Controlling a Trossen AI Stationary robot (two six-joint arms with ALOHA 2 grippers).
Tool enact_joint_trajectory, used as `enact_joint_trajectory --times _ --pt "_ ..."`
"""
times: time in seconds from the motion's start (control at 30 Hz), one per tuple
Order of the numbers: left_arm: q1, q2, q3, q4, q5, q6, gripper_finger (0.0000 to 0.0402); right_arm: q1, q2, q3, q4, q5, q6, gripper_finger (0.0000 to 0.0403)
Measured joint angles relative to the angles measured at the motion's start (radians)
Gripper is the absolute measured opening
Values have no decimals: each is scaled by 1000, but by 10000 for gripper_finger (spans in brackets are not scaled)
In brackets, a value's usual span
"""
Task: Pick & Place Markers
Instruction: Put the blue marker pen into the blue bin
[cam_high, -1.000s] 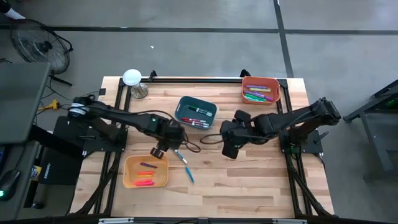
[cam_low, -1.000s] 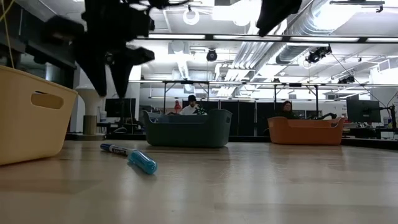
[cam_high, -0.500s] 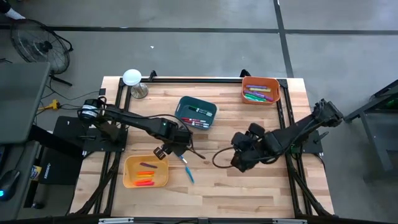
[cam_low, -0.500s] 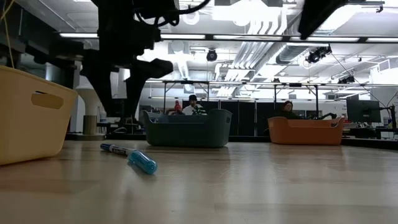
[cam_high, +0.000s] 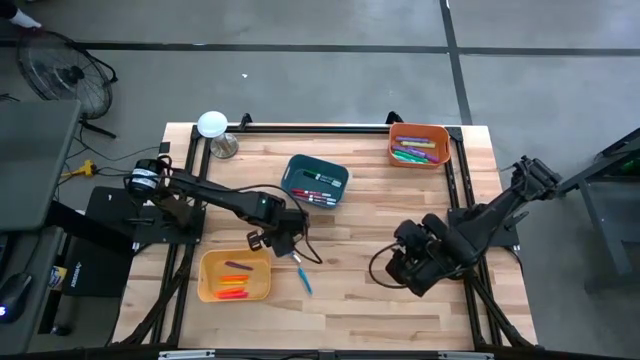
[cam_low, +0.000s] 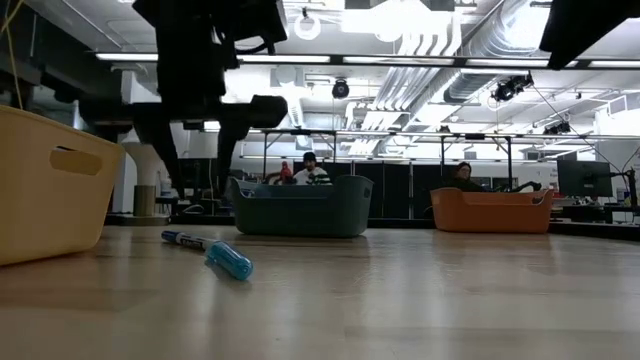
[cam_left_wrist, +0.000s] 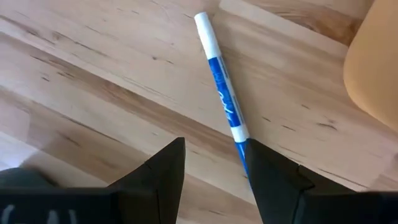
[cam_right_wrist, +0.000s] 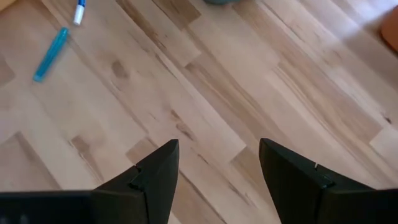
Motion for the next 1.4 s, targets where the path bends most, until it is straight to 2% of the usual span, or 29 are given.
enact_joint_trajectory --times 0.5,0.8,1.17,1.27,1.4 --pt "79 23 -31 18 93 -7 162 18 -1 0 4 9 37 211" --pt "76 126 -29 2 81 -34 162 18 -1 0 17 9 39 211" --pt "77 150 -30 25 76 -44 162 18 0 0 19 9 39 211" --pt "77 156 -31 31 80 -74 148 18 0 1 19 9 39 211" --pt "77 176 -28 39 81 -87 104 18 0 1 19 11 46 211"
